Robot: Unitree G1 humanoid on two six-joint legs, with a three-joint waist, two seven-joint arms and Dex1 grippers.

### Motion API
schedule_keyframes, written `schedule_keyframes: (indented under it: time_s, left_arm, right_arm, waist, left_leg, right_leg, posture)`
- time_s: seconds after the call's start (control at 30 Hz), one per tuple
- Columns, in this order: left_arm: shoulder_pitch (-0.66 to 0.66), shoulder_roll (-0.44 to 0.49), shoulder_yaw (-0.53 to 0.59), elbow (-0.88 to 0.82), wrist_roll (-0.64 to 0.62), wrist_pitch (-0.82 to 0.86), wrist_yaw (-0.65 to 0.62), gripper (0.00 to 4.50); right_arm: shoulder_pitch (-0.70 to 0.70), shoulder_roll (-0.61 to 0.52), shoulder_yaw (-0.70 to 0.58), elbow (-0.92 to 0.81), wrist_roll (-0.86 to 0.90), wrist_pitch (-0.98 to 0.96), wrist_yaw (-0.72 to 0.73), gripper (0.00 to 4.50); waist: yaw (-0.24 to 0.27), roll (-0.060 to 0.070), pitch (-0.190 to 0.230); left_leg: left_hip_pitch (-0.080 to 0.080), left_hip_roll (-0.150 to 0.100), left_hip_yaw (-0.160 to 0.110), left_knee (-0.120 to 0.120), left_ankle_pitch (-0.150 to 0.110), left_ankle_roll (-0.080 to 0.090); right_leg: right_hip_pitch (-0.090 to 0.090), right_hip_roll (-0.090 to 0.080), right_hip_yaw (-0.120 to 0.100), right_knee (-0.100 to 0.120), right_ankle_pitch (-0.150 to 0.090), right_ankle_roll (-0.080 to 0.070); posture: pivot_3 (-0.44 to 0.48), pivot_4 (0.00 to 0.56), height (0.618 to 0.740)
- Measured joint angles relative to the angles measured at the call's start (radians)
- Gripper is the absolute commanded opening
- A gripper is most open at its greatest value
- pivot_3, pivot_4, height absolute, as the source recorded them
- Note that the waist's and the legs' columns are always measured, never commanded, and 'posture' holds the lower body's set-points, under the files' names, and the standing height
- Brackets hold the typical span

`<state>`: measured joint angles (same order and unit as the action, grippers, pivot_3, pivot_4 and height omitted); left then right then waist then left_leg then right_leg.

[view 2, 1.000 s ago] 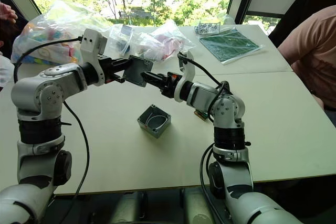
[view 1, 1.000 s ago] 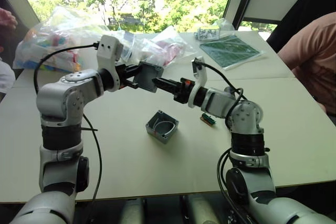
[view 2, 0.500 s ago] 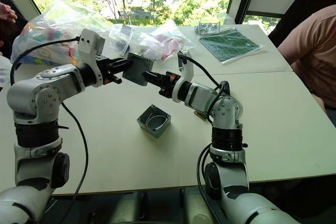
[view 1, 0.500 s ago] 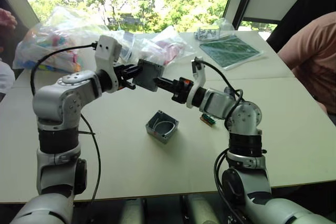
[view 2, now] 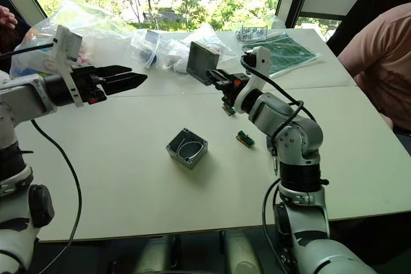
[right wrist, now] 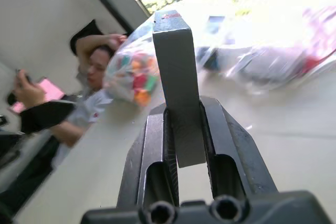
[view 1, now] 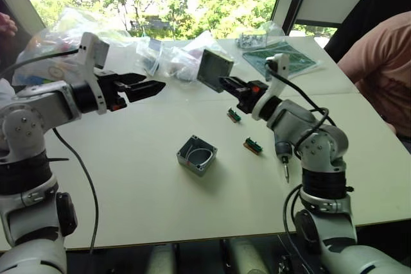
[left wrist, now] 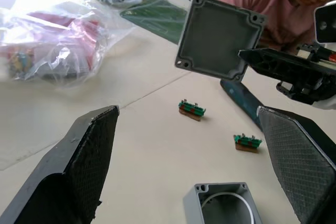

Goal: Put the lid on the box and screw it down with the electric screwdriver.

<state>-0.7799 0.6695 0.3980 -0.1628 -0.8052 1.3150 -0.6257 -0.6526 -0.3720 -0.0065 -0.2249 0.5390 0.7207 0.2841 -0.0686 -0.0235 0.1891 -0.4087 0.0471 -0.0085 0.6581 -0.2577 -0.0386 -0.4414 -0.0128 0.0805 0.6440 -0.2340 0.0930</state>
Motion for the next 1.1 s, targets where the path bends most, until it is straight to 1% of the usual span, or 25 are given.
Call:
schedule_keyframes:
  time_s: [0.03, 0.07, 0.1, 0.13, 0.17, 0.23, 0.27, 0.3, 0.37, 0.47, 0.5, 0.6, 0.67, 0.8, 0.9, 1.1]
  left_arm:
    - [-0.001, -0.014, 0.004, 0.011, -0.004, -0.003, 0.010, 2.88]
    - [-0.002, -0.030, 0.007, 0.019, -0.009, -0.010, 0.022, 2.49]
    - [-0.004, -0.049, 0.011, 0.023, -0.012, -0.023, 0.032, 2.09]
    - [-0.003, -0.069, 0.013, 0.023, -0.011, -0.049, 0.043, 1.80]
    - [0.001, -0.090, 0.007, 0.021, -0.007, -0.085, 0.049, 1.37]
    - [0.018, -0.099, -0.014, 0.015, -0.002, -0.127, 0.049, 0.55]
    - [0.025, -0.099, -0.026, 0.012, -0.002, -0.127, 0.044, 0.23]
    - [0.031, -0.099, -0.038, 0.011, -0.006, -0.126, 0.039, 0.08]
    - [0.045, -0.099, -0.084, 0.008, -0.012, -0.124, 0.020, 0.08]
    - [0.065, -0.073, -0.178, -0.003, -0.010, -0.123, -0.028, 0.08]
    - [0.070, -0.069, -0.209, -0.005, -0.006, -0.126, -0.040, 0.08]
    - [0.073, -0.055, -0.322, 0.005, 0.061, -0.190, -0.073, 0.08]
    - [0.074, -0.046, -0.369, 0.020, 0.094, -0.224, -0.102, 0.08]
    - [0.057, -0.063, -0.411, 0.083, 0.120, -0.282, -0.164, 0.08]
    - [0.057, -0.056, -0.456, 0.094, 0.134, -0.303, -0.224, 0.08]
    - [0.106, -0.024, -0.465, 0.073, 0.155, -0.323, -0.264, 0.08]
  right_arm:
    - [0.023, -0.056, 0.053, -0.010, -0.081, -0.078, 0.037, 0.17]
    - [0.054, -0.121, 0.114, -0.017, -0.178, -0.187, 0.086, 0.17]
    - [0.085, -0.167, 0.148, -0.022, -0.247, -0.279, 0.119, 0.17]
    - [0.118, -0.188, 0.161, -0.029, -0.292, -0.347, 0.137, 0.17]
    - [0.165, -0.216, 0.178, -0.034, -0.365, -0.448, 0.141, 0.17]
    - [0.244, -0.267, 0.212, -0.032, -0.490, -0.618, 0.147, 0.17]
    - [0.270, -0.293, 0.228, -0.028, -0.546, -0.692, 0.145, 0.17]
    - [0.292, -0.313, 0.242, -0.021, -0.603, -0.765, 0.144, 0.17]
    - [0.329, -0.325, 0.274, -0.001, -0.746, -0.944, 0.108, 0.17]
    - [0.337, -0.320, 0.327, 0.036, -0.947, -1.119, 0.019, 0.17]
    - [0.337, -0.313, 0.341, 0.051, -0.999, -1.153, -0.006, 0.17]
    - [0.328, -0.294, 0.358, 0.101, -1.142, -1.232, -0.082, 0.17]
    - [0.318, -0.280, 0.359, 0.125, -1.190, -1.262, -0.110, 0.17]
    - [0.289, -0.242, 0.364, 0.181, -1.246, -1.286, -0.141, 0.17]
    - [0.283, -0.232, 0.393, 0.199, -1.303, -1.321, -0.155, 0.17]
    - [0.290, -0.227, 0.413, 0.227, -1.371, -1.349, -0.174, 0.17]
  waist:
    - [-0.001, 0.000, 0.000]
    - [-0.001, -0.001, 0.000]
    - [-0.001, -0.001, 0.000]
    - [0.000, -0.001, 0.000]
    - [0.001, -0.001, 0.000]
    - [-0.001, -0.001, 0.000]
    - [-0.001, -0.001, 0.000]
    - [-0.002, -0.001, 0.000]
    - [-0.002, -0.002, 0.001]
    - [-0.001, -0.002, 0.001]
    - [0.000, -0.002, 0.001]
    - [0.000, -0.003, 0.001]
    - [0.000, -0.003, 0.001]
    - [0.001, -0.003, 0.001]
    - [0.000, -0.003, 0.001]
    - [0.000, -0.003, 0.001]
  left_leg:
    - [0.000, 0.000, 0.000, 0.000, 0.000, 0.000]
    - [0.000, 0.000, 0.000, 0.000, 0.000, 0.000]
    - [0.000, 0.000, 0.000, -0.001, 0.000, 0.000]
    - [0.001, 0.000, 0.000, -0.003, 0.000, 0.000]
    - [0.001, 0.000, 0.000, -0.004, 0.000, 0.000]
    - [0.001, 0.000, 0.000, -0.006, 0.001, -0.001]
    - [0.002, 0.000, 0.001, -0.007, 0.001, -0.001]
    - [0.002, 0.000, 0.001, -0.007, 0.001, -0.001]
    - [0.002, 0.000, 0.001, -0.007, 0.001, -0.002]
    - [0.003, 0.000, 0.001, -0.006, 0.003, -0.004]
    - [0.003, 0.000, 0.001, -0.006, 0.003, -0.005]
    - [0.003, 0.000, 0.001, -0.006, 0.006, -0.010]
    - [0.003, 0.000, 0.001, -0.005, 0.006, -0.010]
    - [0.003, 0.000, 0.001, -0.006, 0.006, -0.010]
    - [0.003, 0.000, 0.001, -0.006, 0.006, -0.010]
    - [0.004, 0.000, 0.001, -0.006, 0.006, -0.010]
  right_leg:
    - [0.000, 0.000, 0.000, 0.000, 0.000, 0.000]
    - [0.000, 0.000, 0.000, 0.000, 0.000, 0.000]
    - [0.000, 0.000, 0.000, 0.000, 0.000, 0.000]
    - [0.000, 0.001, 0.000, 0.000, 0.000, 0.000]
    - [0.000, 0.001, 0.000, 0.000, 0.001, -0.001]
    - [-0.001, 0.001, 0.001, -0.001, 0.001, -0.002]
    - [-0.001, 0.001, 0.002, -0.001, 0.001, -0.002]
    - [-0.001, 0.001, 0.002, -0.001, 0.001, -0.002]
    - [-0.002, 0.001, 0.002, 0.000, 0.001, -0.002]
    - [-0.001, 0.001, 0.002, 0.001, 0.001, -0.002]
    - [-0.001, 0.001, 0.002, 0.001, -0.001, -0.005]
    - [-0.001, 0.001, 0.003, 0.001, 0.000, -0.008]
    - [-0.001, 0.001, 0.003, 0.001, 0.001, -0.009]
    - [-0.001, 0.001, 0.003, 0.001, 0.001, -0.009]
    - [-0.001, 0.001, 0.003, 0.001, 0.001, -0.008]
    - [-0.001, 0.001, 0.003, 0.002, 0.001, -0.009]
  posture:
    - [0.000, 0.150, 0.740]
    - [0.000, 0.150, 0.740]
    - [0.000, 0.150, 0.740]
    - [0.000, 0.150, 0.740]
    - [0.000, 0.150, 0.740]
    - [0.000, 0.150, 0.740]
    - [0.000, 0.150, 0.740]
    - [0.000, 0.150, 0.740]
    - [0.000, 0.150, 0.740]
    - [0.000, 0.150, 0.740]
    - [0.000, 0.150, 0.740]
    - [0.000, 0.150, 0.740]
    - [0.000, 0.150, 0.740]
    - [0.000, 0.150, 0.740]
    - [0.000, 0.150, 0.740]
    - [0.000, 0.150, 0.740]
